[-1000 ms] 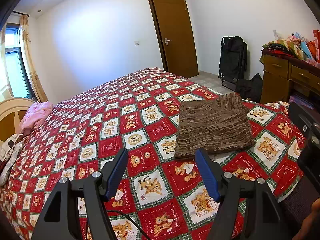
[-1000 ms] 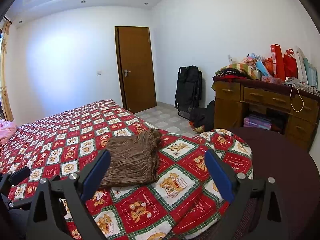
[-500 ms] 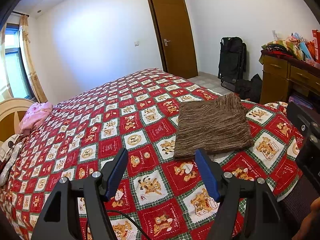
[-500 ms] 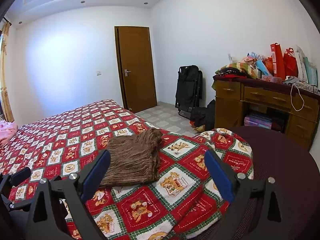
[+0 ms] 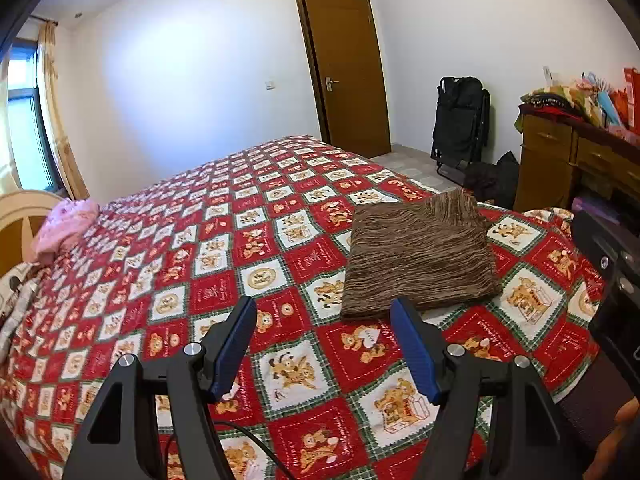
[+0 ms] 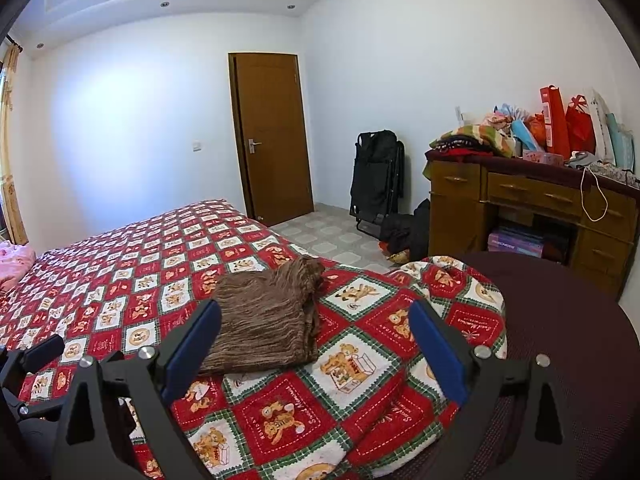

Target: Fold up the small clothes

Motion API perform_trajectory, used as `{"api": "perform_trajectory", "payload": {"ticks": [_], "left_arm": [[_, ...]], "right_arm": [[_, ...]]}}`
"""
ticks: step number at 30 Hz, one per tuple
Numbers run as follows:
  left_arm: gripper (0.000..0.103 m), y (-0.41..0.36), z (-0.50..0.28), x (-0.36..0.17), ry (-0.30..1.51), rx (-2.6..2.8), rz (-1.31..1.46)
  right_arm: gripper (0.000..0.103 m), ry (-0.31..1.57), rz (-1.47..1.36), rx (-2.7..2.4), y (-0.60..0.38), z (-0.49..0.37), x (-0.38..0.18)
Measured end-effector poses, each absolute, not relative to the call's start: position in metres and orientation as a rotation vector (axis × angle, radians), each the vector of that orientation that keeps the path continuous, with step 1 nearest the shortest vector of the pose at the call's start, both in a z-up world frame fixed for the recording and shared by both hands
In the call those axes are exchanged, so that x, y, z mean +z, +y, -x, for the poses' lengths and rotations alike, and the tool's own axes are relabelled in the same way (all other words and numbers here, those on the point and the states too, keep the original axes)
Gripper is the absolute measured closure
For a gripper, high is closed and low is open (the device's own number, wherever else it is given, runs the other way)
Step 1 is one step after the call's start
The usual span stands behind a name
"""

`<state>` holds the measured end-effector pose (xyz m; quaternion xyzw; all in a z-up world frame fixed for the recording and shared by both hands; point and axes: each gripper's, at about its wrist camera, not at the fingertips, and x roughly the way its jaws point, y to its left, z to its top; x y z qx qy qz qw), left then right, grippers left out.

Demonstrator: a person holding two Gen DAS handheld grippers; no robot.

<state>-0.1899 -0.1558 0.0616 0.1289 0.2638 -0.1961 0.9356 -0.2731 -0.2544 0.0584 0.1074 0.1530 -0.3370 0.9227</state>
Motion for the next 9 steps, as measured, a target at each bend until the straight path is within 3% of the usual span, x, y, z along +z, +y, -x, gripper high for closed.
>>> {"api": "perform_trajectory", "payload": {"ticks": [9], "left_arm": [[0.033, -0.1541, 0.1908, 0.0618, 0.515, -0.399, -0.265]], "right_arm": [[0.006, 0.318, -0.228, -0.697, -0.2508, 0.2733, 0.0581]]}}
